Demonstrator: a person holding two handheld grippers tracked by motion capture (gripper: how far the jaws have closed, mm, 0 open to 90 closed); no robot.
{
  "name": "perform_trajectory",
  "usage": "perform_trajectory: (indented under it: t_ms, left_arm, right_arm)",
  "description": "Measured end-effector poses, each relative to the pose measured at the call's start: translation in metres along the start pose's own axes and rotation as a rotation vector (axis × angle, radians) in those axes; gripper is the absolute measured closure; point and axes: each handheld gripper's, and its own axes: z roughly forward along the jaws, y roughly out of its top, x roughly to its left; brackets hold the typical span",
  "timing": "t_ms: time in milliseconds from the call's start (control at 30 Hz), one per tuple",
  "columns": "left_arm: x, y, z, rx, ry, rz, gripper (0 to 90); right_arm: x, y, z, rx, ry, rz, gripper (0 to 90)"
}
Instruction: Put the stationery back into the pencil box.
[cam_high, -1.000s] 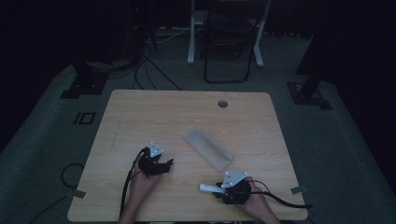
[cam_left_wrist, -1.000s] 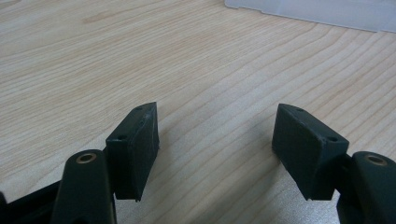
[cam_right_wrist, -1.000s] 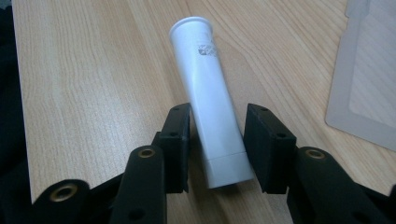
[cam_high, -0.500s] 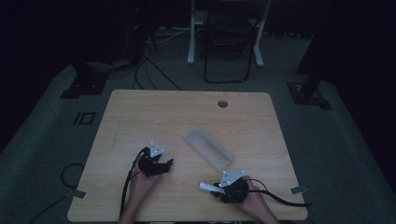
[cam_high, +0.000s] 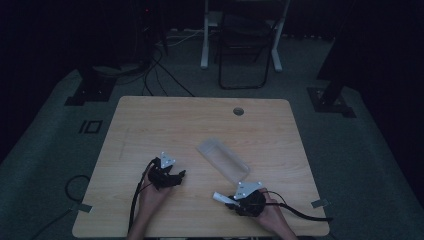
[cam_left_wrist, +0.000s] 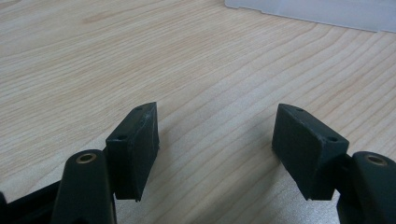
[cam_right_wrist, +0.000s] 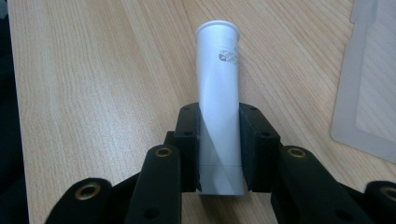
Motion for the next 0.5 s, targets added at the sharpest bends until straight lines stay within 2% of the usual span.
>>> perform_trajectory:
  t_ms: [500]
  left_arm:
    - [0.000,0.000,0.000,-0.001,0.000,0.000,32.1]
  right_arm:
    - [0.002,0.005,-0.016,-0.049,-0.029,-0.001,71.4]
